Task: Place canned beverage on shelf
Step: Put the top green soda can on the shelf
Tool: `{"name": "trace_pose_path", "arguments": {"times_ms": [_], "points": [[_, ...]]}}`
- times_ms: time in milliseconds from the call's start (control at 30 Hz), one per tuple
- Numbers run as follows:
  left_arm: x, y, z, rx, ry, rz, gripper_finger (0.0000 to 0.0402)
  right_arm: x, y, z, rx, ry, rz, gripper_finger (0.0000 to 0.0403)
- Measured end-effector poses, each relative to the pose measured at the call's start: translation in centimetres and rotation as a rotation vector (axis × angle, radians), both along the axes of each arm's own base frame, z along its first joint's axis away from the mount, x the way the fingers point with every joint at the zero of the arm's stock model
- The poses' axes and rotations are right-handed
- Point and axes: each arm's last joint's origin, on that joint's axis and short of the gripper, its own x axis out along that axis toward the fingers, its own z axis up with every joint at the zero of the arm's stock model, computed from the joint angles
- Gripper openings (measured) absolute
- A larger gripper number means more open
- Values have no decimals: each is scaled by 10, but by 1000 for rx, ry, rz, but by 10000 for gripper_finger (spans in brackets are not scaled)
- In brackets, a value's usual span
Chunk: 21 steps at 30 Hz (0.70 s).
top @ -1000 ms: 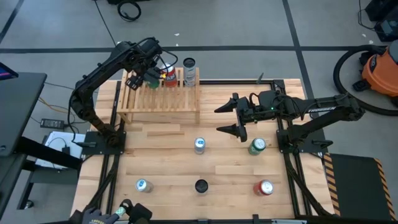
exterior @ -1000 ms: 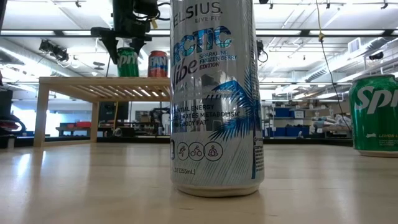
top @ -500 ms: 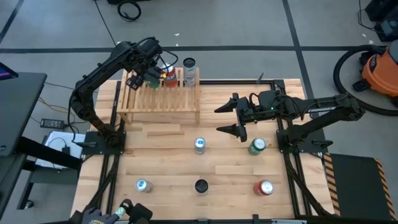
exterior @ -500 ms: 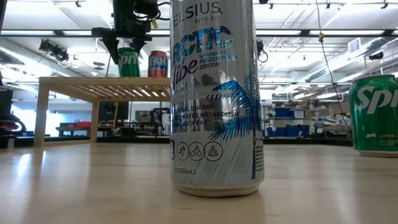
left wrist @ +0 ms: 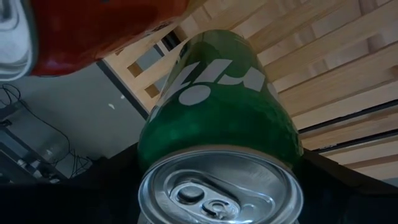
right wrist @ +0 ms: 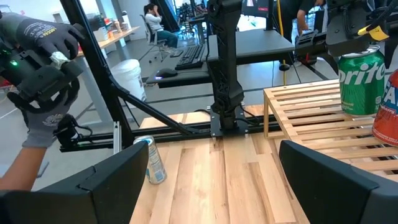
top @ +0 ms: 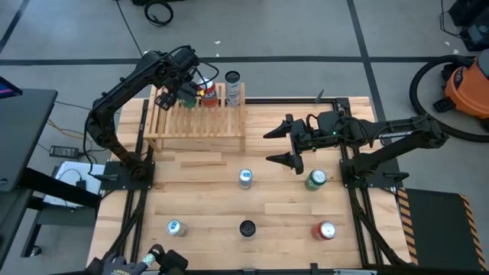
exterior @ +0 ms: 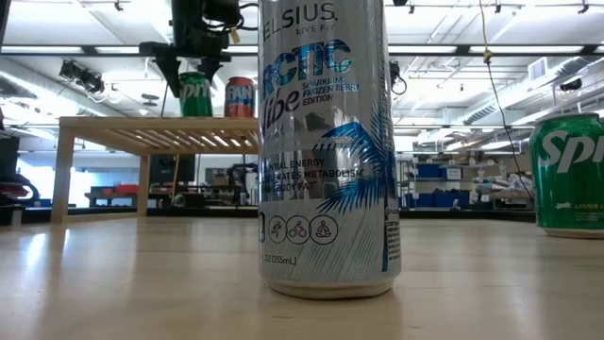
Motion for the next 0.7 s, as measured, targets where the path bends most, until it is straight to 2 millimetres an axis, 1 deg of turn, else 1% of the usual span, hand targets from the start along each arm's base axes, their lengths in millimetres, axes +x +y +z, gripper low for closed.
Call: {"name": "trace_pose_path", "arguments": {"times_ms": [200, 700], "points": [[1, 0, 0, 6, 11, -39, 318, 0, 0, 0, 0, 0, 0, 372], [2, -1, 1, 14, 21, -56, 318, 0, 0, 0, 0, 0, 0, 372]]}}
